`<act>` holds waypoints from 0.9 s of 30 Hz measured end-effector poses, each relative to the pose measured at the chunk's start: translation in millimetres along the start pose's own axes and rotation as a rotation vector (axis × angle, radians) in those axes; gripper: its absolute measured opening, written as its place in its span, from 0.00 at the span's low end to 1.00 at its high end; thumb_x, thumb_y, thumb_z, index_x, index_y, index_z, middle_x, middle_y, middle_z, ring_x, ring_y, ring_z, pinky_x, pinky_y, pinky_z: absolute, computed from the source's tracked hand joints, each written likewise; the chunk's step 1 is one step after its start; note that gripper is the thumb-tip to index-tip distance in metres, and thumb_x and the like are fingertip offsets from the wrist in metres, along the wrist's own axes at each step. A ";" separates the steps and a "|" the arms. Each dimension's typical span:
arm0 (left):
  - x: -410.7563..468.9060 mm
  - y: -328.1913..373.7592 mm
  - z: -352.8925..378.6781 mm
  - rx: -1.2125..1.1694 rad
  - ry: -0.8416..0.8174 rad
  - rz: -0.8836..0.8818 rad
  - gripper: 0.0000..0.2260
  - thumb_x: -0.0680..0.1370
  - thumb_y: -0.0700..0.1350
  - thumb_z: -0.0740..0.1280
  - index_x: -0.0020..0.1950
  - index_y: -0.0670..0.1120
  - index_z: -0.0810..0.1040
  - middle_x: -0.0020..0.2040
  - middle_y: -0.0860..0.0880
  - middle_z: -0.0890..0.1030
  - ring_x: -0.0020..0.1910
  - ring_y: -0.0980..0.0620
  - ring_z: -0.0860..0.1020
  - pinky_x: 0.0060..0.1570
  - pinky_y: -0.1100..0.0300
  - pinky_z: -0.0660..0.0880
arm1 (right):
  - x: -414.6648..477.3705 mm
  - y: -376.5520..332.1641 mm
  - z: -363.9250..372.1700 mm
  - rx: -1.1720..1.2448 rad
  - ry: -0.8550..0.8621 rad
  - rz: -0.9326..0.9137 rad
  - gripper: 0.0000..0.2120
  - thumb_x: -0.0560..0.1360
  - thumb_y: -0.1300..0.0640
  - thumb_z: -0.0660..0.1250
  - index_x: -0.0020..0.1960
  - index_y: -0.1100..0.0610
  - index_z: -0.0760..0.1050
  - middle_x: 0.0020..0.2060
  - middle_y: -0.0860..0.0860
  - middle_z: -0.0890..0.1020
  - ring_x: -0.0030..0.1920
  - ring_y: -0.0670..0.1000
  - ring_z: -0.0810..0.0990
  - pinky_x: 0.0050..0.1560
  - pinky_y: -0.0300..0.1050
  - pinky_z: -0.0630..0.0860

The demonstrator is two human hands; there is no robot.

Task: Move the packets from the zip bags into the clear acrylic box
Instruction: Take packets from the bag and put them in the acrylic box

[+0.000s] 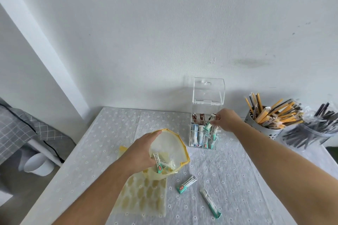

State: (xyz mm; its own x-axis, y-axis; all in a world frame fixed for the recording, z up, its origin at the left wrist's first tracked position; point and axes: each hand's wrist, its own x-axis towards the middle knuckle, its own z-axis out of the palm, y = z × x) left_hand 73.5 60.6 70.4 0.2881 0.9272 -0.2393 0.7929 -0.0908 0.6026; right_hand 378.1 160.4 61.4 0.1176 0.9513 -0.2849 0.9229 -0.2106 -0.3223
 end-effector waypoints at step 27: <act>-3.4 -1.1 3.6 0.025 -0.007 0.008 0.39 0.69 0.37 0.68 0.75 0.58 0.57 0.70 0.58 0.65 0.60 0.48 0.73 0.41 0.73 0.67 | -2.6 0.4 14.3 -0.329 -0.038 -0.231 0.07 0.74 0.51 0.69 0.51 0.43 0.80 0.55 0.42 0.81 0.55 0.47 0.79 0.63 0.51 0.72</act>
State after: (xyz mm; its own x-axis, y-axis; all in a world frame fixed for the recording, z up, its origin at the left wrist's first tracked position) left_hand 73.6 56.2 67.8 0.2981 0.9237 -0.2405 0.8035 -0.1068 0.5856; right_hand 372.9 154.5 49.2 -0.1147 0.9548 -0.2742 0.9923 0.0969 -0.0777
